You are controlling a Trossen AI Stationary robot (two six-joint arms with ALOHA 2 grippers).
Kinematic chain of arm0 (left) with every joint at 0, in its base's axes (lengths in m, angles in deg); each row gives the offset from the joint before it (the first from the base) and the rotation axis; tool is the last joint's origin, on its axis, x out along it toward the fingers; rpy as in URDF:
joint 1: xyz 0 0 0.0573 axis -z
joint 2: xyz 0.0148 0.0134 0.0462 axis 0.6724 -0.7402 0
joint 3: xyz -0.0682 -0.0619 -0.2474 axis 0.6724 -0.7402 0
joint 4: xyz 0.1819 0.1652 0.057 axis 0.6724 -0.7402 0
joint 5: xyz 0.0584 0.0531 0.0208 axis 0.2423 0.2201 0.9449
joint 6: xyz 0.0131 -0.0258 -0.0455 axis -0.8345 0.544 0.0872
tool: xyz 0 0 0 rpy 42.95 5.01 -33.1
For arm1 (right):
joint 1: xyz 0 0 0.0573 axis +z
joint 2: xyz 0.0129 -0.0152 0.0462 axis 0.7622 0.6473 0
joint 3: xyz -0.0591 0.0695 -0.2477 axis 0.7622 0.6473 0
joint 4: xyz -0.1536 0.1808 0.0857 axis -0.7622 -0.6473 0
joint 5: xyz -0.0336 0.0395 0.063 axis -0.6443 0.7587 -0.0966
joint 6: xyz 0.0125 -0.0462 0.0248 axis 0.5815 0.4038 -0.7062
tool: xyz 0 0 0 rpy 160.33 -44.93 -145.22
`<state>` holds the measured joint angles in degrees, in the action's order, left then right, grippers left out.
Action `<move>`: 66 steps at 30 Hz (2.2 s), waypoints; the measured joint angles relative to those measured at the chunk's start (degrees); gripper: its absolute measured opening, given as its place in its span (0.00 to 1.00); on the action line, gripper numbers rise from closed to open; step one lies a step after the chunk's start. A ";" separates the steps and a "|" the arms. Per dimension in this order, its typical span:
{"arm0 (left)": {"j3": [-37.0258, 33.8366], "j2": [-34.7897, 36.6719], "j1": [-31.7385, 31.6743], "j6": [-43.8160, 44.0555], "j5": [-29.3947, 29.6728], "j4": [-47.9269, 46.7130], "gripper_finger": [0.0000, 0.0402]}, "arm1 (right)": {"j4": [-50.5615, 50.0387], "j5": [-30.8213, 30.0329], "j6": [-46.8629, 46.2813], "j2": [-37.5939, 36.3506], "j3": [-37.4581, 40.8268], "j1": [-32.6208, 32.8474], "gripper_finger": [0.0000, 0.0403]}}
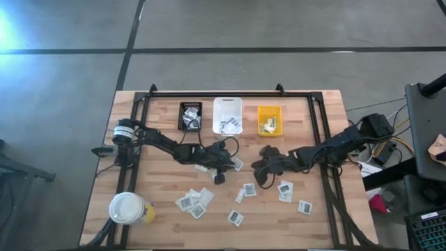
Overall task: Pick & Place First Aid Supplies
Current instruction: Put the towelette pack into the black basket
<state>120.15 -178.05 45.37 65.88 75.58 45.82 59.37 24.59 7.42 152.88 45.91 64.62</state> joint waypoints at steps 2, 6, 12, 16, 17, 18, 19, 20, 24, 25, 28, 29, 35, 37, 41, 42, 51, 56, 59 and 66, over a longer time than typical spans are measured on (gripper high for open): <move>-0.02 0.00 0.00 0.00 0.04 0.01 0.07 | 0.03 0.00 0.02 0.70 -0.20 0.00 0.12; -0.12 0.00 -0.08 0.02 2.71 0.01 0.01 | 0.55 -0.07 0.06 2.09 -0.77 0.00 0.12; -0.28 0.00 -0.17 0.50 3.56 0.02 0.01 | 4.67 -0.96 0.53 3.90 -0.96 -0.04 0.12; -0.37 0.00 -0.17 0.72 3.54 0.13 0.00 | 7.93 -1.01 1.29 5.29 -0.96 -0.71 0.12; -0.38 0.00 -0.17 0.74 3.54 0.28 0.00 | 8.76 -1.02 1.31 5.67 -0.96 -0.83 0.12; -0.40 0.00 -0.17 1.05 3.54 0.60 0.00 | 9.68 -1.01 1.32 6.10 -0.96 -0.98 0.12; -0.41 0.00 -0.17 1.45 3.54 1.11 0.00 | 10.56 -1.01 1.31 6.49 -0.96 -1.09 0.12; -0.39 0.00 -0.17 1.90 3.52 1.38 0.00 | 11.14 -1.01 1.31 6.87 -0.96 -1.25 0.12; -0.42 -0.41 -0.27 2.51 3.88 1.43 0.00 | 12.26 -0.99 0.89 7.85 -0.96 -2.00 0.12; -0.40 -0.82 -0.34 2.76 3.88 1.74 0.00 | 12.27 -0.98 0.61 7.92 -0.96 -2.14 0.12; -0.39 -2.20 -0.52 3.39 3.90 1.95 0.00 | 12.83 -0.98 -0.70 8.06 -0.96 -2.72 0.12; -0.37 -2.91 -0.55 3.45 3.91 2.21 0.00 | 12.95 -0.98 -0.74 8.06 -0.96 -2.93 0.12; -0.33 -4.00 -0.70 4.30 4.07 2.79 0.00 | 13.48 -0.96 -0.87 8.06 -0.96 -3.58 0.12; -0.33 -4.00 -0.72 4.48 4.07 2.73 0.00 | 13.03 -0.98 -1.11 8.06 -0.96 -4.01 0.12; -0.33 -4.00 -0.75 4.72 4.09 2.61 0.00 | 12.97 -1.07 -1.89 8.08 -0.96 -5.21 0.12; -0.33 -4.00 -0.66 4.76 4.09 2.59 0.00 | 12.95 -0.97 -1.97 8.08 -0.96 -5.60 0.13; -0.35 -4.00 -0.57 5.03 3.93 2.41 0.00 | 12.91 4.02 -6.22 8.08 -0.96 -8.50 0.28; -0.35 -4.00 -0.42 5.01 3.52 2.28 0.00 | 12.67 5.86 -8.03 8.08 -0.96 -8.48 0.33; -0.35 -4.00 -0.39 5.01 2.95 2.23 0.00 | 12.17 7.02 -9.67 8.08 -1.34 -8.43 0.33; -0.39 -4.00 -0.20 5.01 1.24 2.23 0.00 | 5.23 7.21 -8.62 8.08 -5.81 -7.08 0.30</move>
<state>119.76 -182.05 45.17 70.89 76.82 48.05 64.60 31.81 -1.20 160.96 40.11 57.55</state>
